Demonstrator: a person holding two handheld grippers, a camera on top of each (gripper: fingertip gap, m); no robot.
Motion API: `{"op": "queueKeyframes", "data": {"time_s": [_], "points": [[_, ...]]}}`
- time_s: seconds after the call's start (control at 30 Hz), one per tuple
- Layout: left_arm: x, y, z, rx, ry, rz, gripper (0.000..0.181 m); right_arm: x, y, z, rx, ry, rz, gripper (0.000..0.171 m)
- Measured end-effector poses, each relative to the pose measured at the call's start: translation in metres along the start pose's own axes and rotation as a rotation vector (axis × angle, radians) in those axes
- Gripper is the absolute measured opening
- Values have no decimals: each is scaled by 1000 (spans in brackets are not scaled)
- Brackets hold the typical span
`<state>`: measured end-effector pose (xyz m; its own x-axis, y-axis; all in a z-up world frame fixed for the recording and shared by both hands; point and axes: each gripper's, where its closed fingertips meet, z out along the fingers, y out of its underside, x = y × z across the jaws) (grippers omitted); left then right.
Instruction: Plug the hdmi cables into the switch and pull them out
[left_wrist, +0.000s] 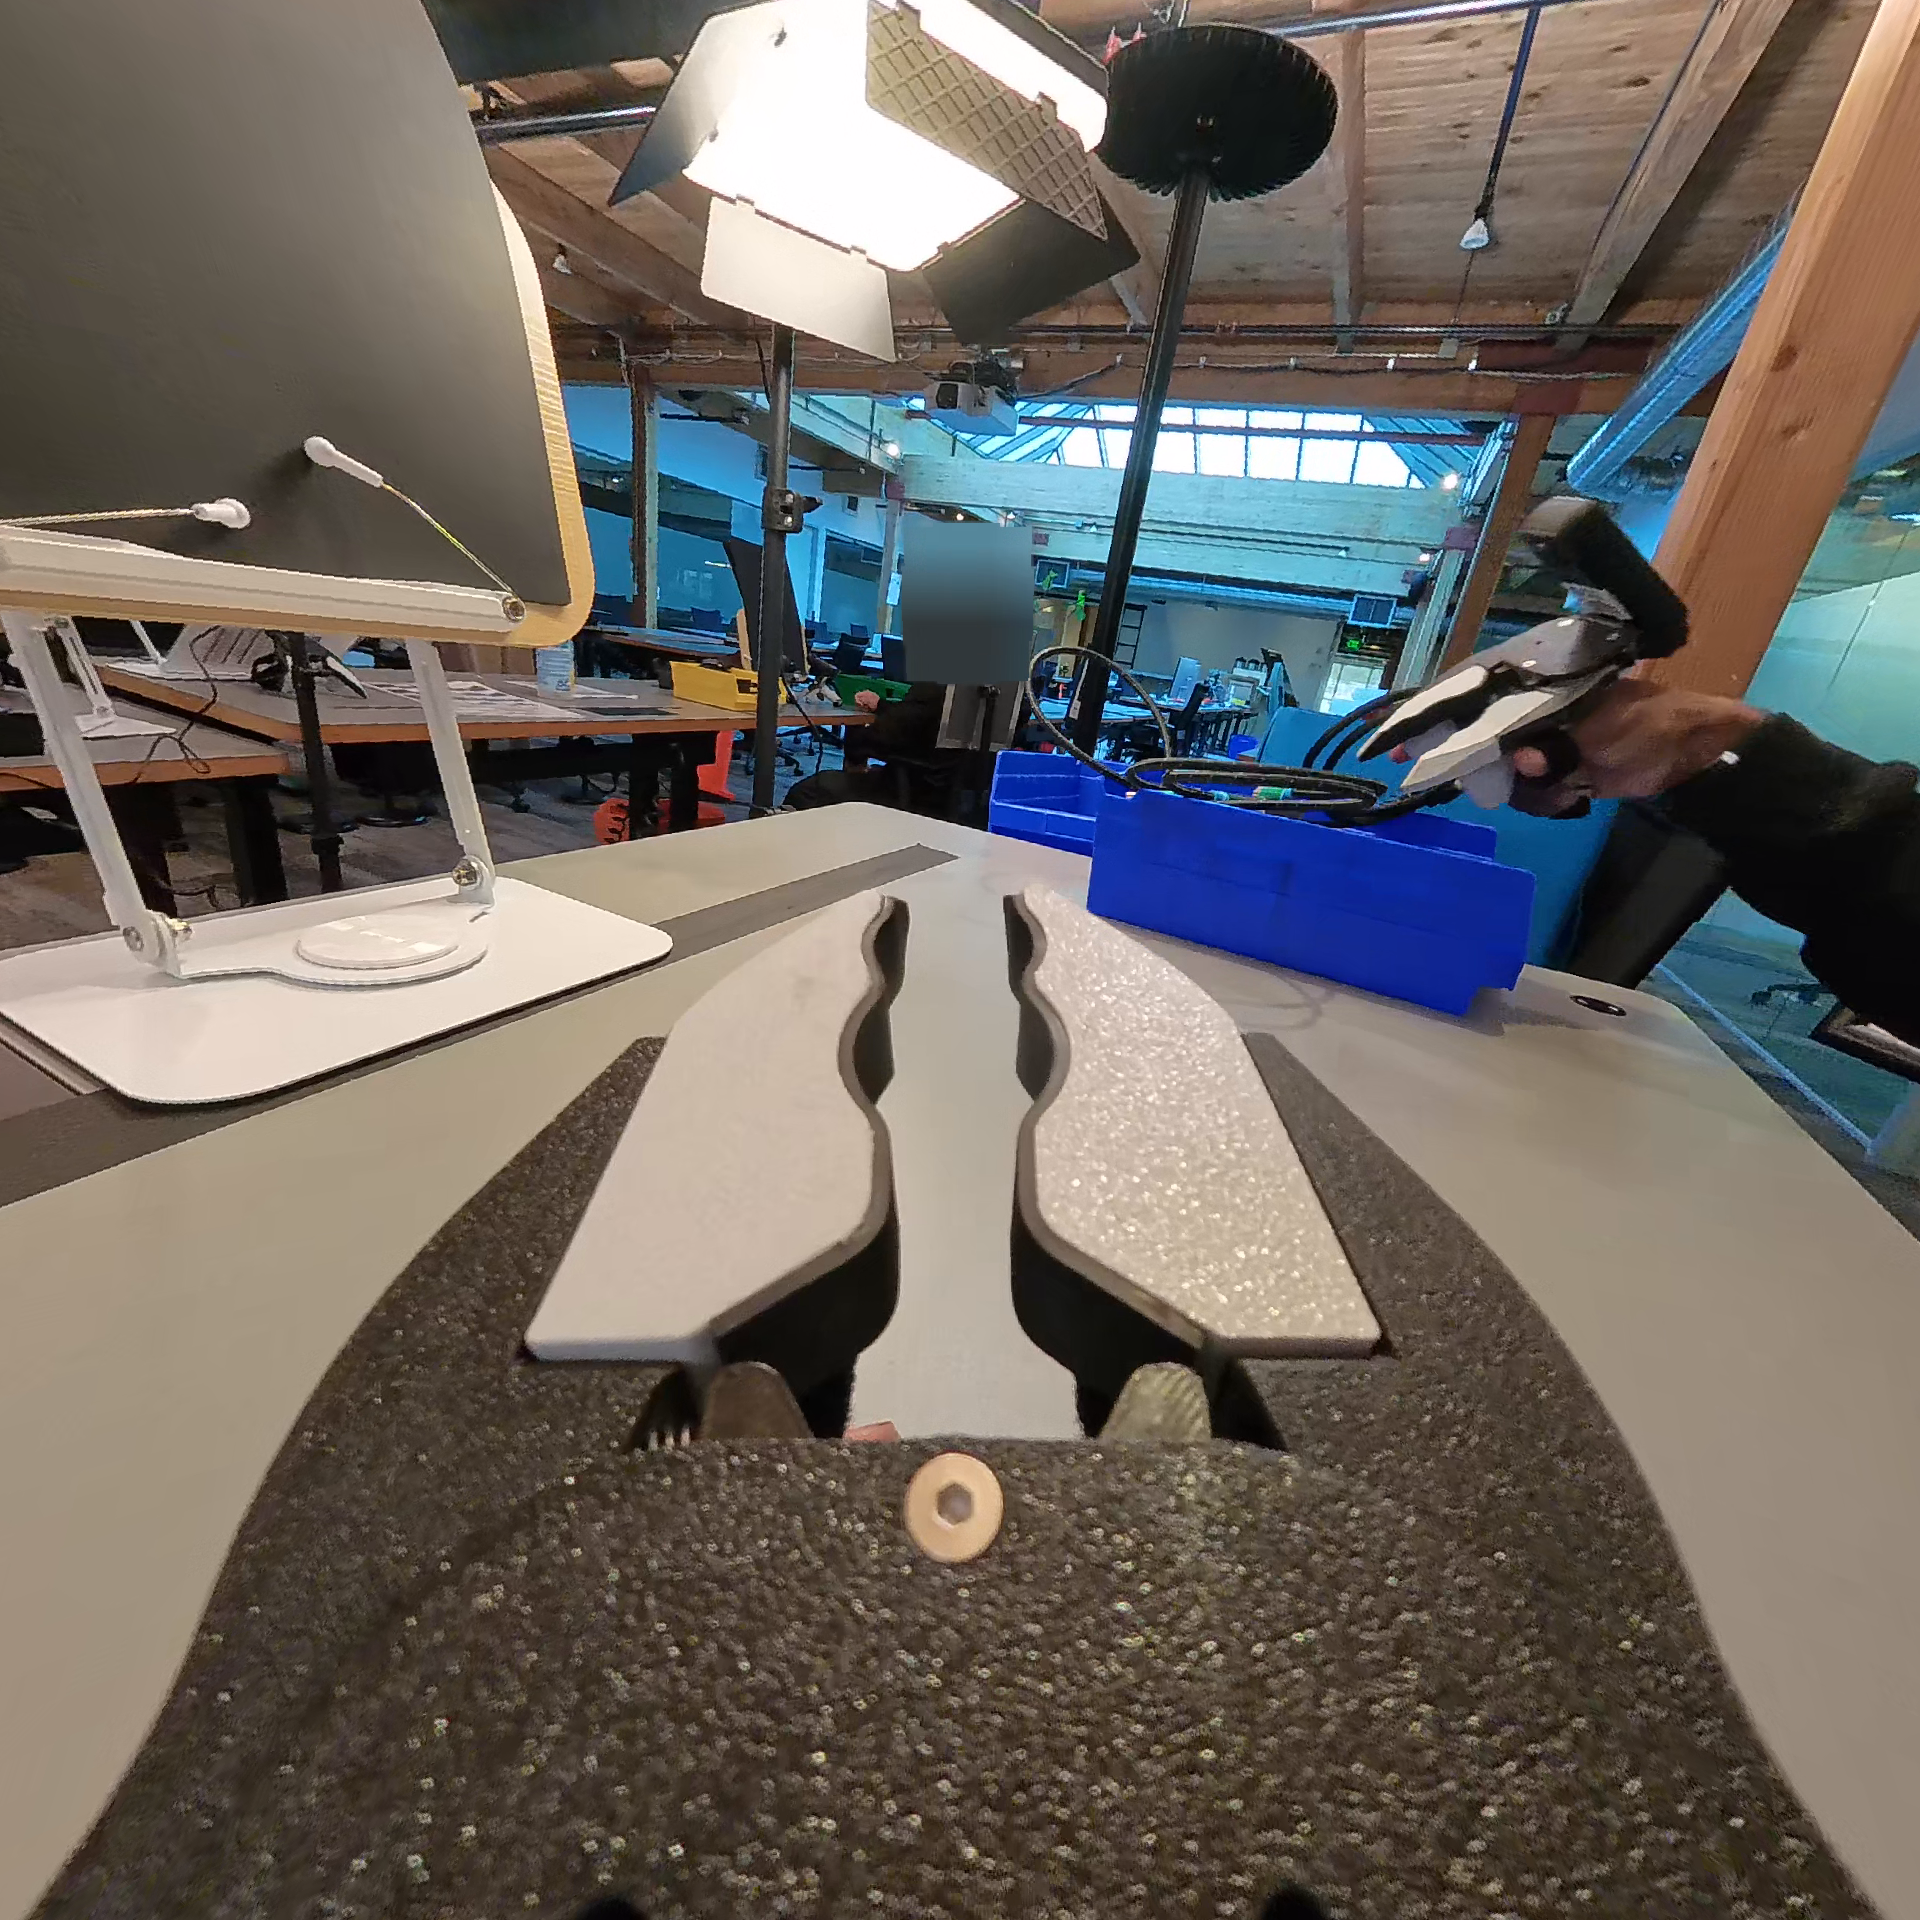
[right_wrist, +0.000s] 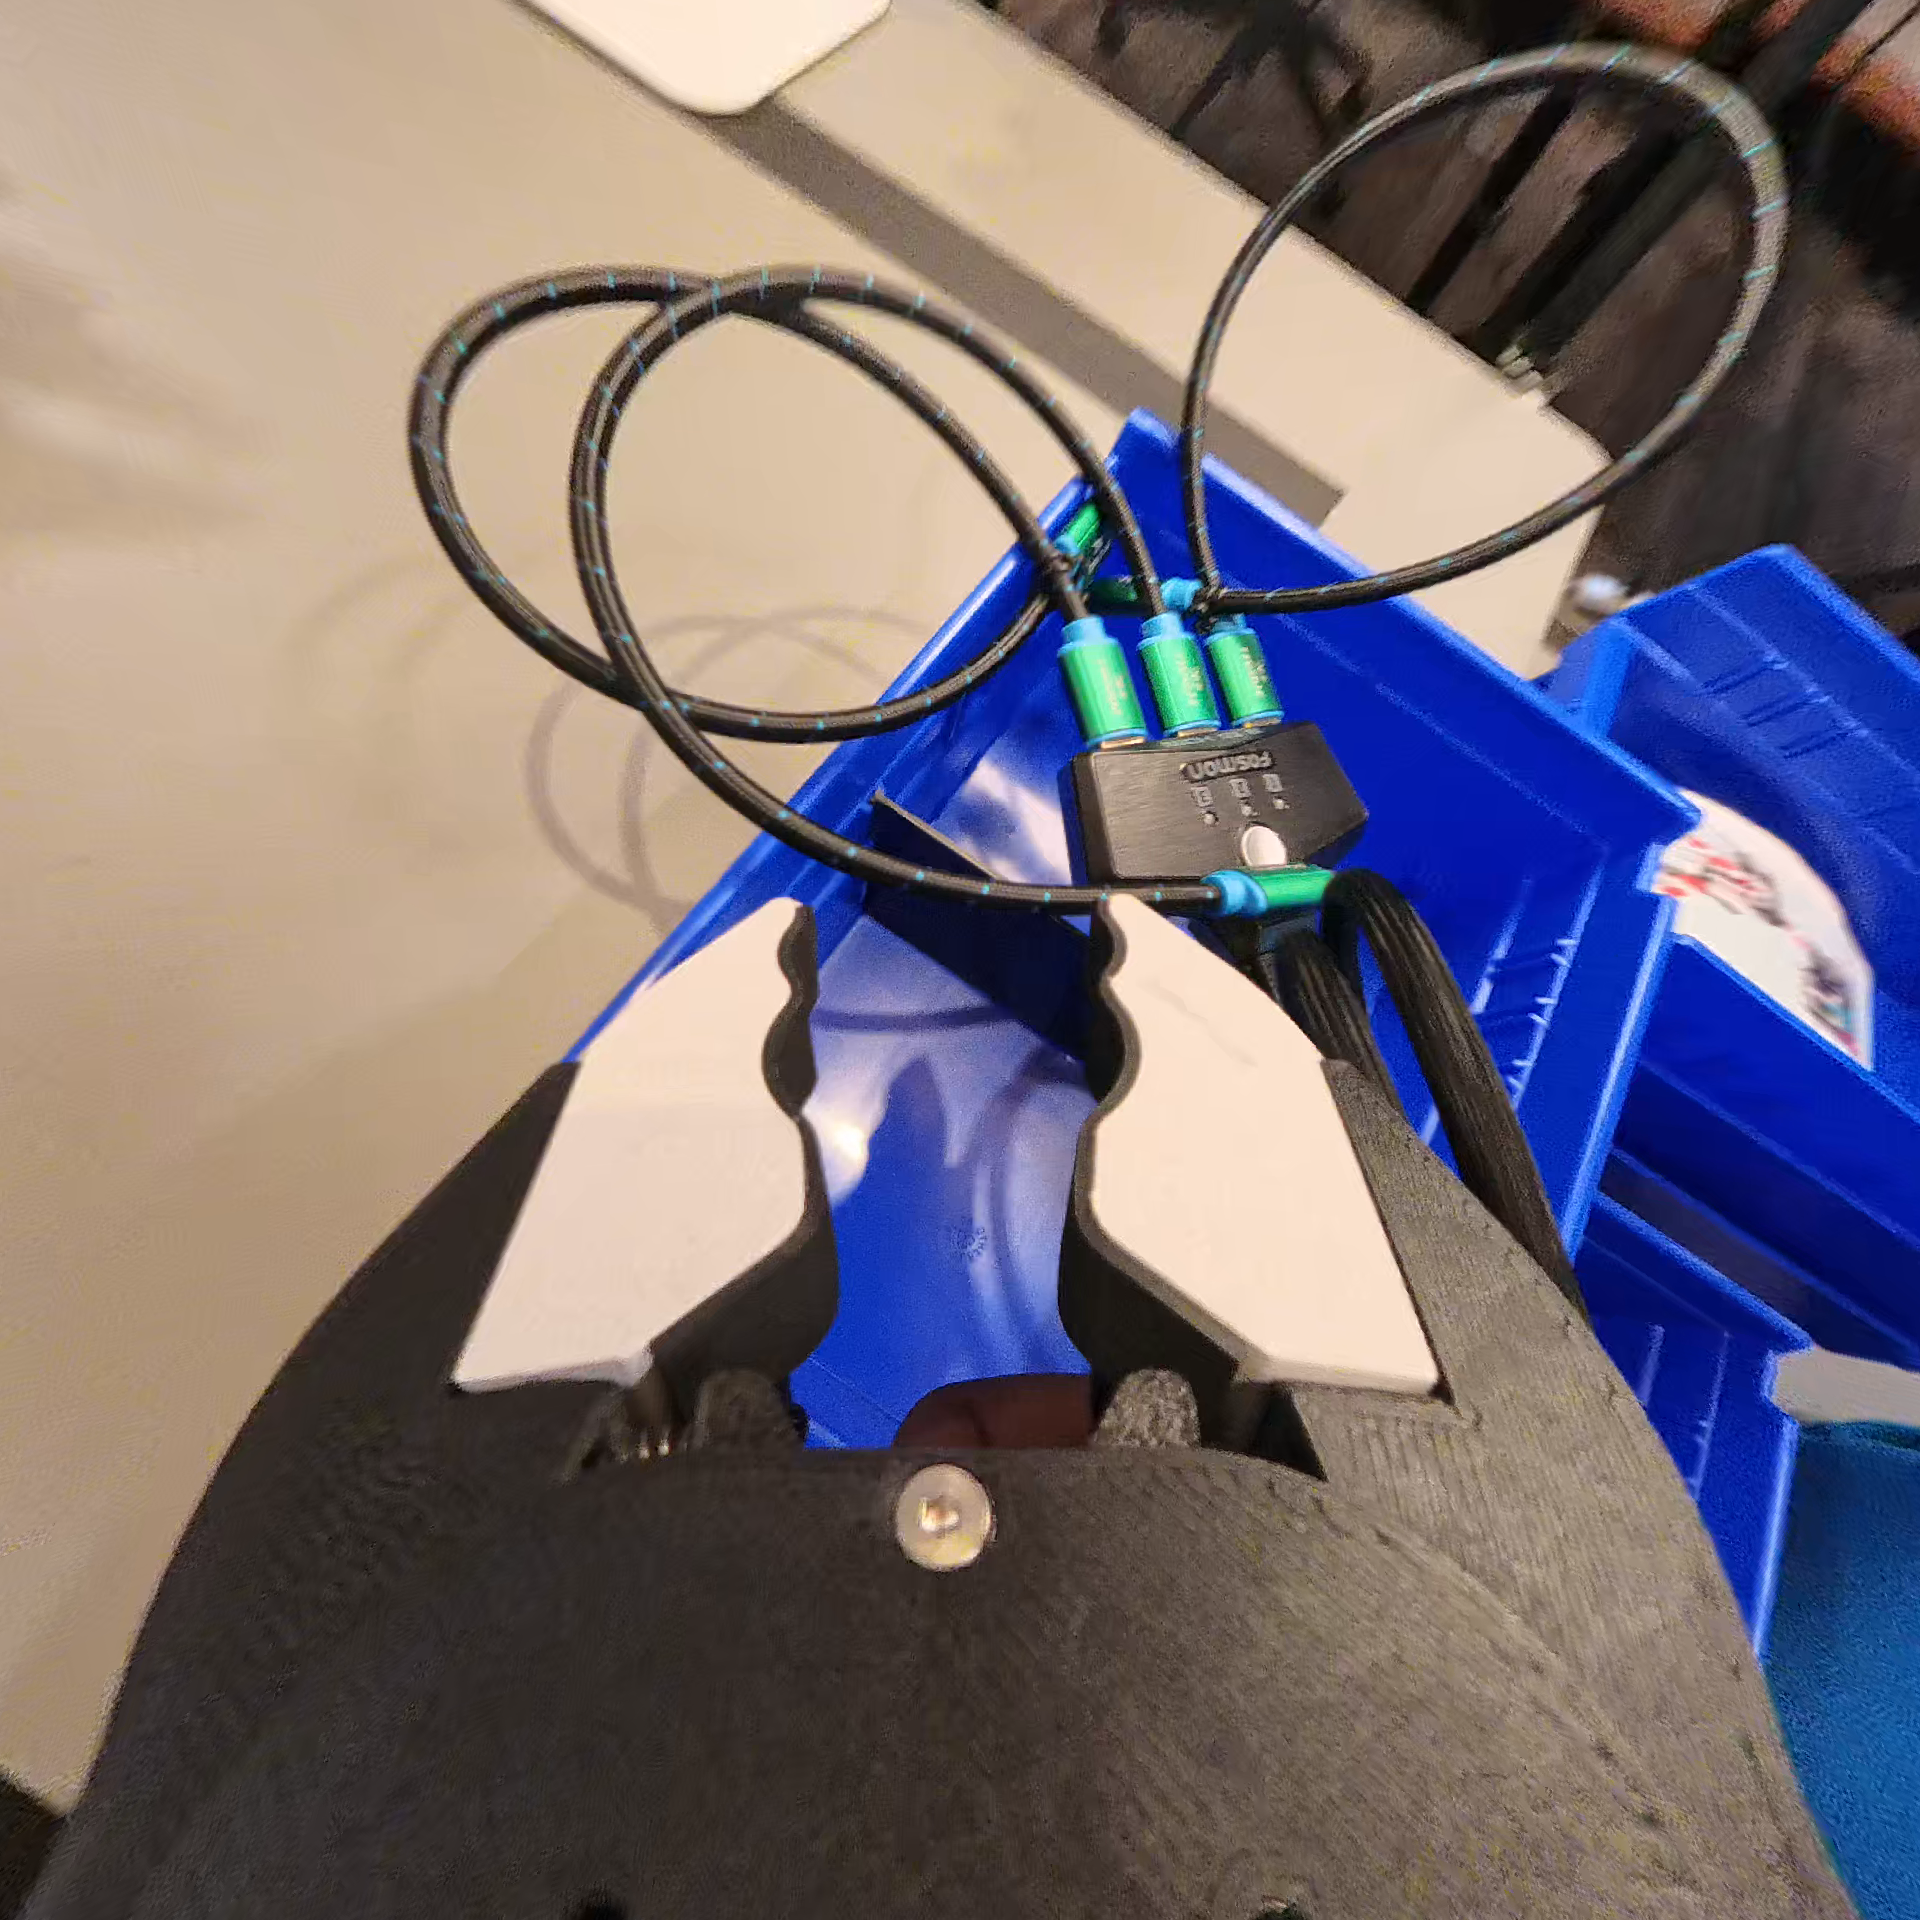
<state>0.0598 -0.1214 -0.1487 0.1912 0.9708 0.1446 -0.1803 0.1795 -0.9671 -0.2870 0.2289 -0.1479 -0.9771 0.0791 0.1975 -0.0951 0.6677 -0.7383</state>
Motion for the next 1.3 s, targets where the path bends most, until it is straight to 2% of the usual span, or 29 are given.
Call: {"op": "queueKeyframes", "data": {"time_s": [0.17,0.3,0.47,0.6,0.73,0.93,1.1,1.17,1.23,1.3], "points": [[5,0,0,-4,-17,46,19,-15,-2,-34,218,173,28,48],[14,0,0,-23,-44,120,20,-47,8,-54,353,217,43,45],[37,-5,-1,-42,-115,208,27,-77,41,-47,404,182,151,48],[64,-1,-15,-95,-231,207,39,-89,50,-40,482,123,289,53],[91,6,-57,-82,-428,225,42,-94,48,-30,488,115,312,54],[114,-5,-153,-141,-897,397,50,-86,52,-8,432,188,308,58],[103,-17,-242,-223,-1241,359,80,-81,50,-1,430,245,291,65],[93,-18,-263,-218,-1297,294,84,-79,49,0,420,268,287,66],[78,-11,-272,-281,-1327,242,82,-77,50,5,404,277,289,66],[59,-8,-273,-356,-1332,238,74,-72,49,8,393,306,283,63]]}}
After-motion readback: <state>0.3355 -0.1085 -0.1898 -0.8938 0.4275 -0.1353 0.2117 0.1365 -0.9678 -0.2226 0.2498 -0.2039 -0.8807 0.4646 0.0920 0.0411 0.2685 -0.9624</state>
